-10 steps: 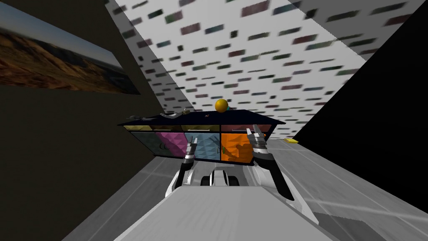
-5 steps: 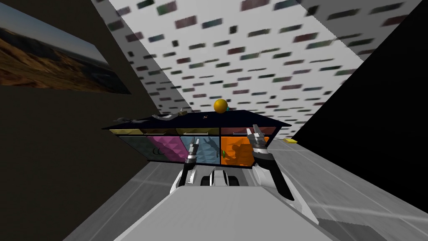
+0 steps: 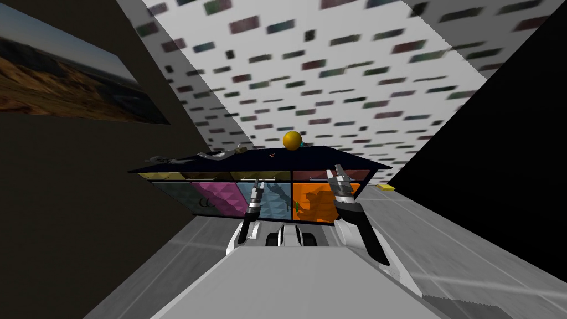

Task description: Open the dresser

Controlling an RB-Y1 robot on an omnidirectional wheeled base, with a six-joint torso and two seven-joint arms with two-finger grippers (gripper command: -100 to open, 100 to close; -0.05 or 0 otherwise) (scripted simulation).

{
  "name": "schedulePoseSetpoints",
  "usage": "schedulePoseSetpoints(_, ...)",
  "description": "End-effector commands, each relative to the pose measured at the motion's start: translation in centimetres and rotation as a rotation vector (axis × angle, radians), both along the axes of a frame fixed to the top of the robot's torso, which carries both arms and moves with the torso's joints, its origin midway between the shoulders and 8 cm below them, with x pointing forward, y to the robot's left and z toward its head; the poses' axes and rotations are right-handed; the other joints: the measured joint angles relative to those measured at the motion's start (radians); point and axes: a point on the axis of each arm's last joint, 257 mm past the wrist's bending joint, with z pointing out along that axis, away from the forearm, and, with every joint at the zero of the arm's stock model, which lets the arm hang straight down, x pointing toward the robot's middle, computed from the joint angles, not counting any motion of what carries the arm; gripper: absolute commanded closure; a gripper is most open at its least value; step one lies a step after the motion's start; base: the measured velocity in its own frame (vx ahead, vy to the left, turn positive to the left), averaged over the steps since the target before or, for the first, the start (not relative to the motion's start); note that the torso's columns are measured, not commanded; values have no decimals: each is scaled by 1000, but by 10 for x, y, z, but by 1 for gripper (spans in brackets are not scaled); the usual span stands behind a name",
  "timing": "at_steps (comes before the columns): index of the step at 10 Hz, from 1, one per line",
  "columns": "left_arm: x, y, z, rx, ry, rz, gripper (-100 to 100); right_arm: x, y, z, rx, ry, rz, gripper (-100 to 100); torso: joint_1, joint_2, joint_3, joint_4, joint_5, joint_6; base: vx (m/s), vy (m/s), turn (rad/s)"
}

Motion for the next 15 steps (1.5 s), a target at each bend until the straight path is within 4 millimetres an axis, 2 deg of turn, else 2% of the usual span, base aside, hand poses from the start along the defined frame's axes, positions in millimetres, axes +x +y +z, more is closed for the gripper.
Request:
schedulePoseSetpoints(1,3,0,5,0,0,0,-100,0,0,0,0,0,0,0,0,-1,0,0,0,0,12,-1,0)
schedulePoseSetpoints(2,-1,0,-3,0,2,0,100,0,0,0,0,0,0,0,1,0,0,0,0,0,-15,4,-5)
schedulePoseSetpoints(5,-5,-1,-10,0,5,1,100,0,0,0,0,0,0,0,0,1,1,0,0,0,-31,5,-3)
schedulePoseSetpoints(6,-5,2,-7,25,0,-7,-100,0,0,0,0,0,0,0,0,-1,0,0,0,0,-5,15,6)
schedulePoseSetpoints(8,-1,3,3,16,2,-9,-100,0,0,0,0,0,0,0,3,-2,-1,-1,1,0,-5,69,15)
schedulePoseSetpoints(10,-1,3,3,10,2,-7,-100,0,0,0,0,0,0,0,1,0,0,0,1,0,-1,59,4)
schedulePoseSetpoints(14,6,4,21,7,5,-9,-100,0,0,0,0,0,0,0,-1,-1,-1,0,0,0,36,-3,3)
schedulePoseSetpoints(15,4,4,18,8,3,-8,-100,0,0,0,0,0,0,0,0,0,0,0,0,0,18,-3,1)
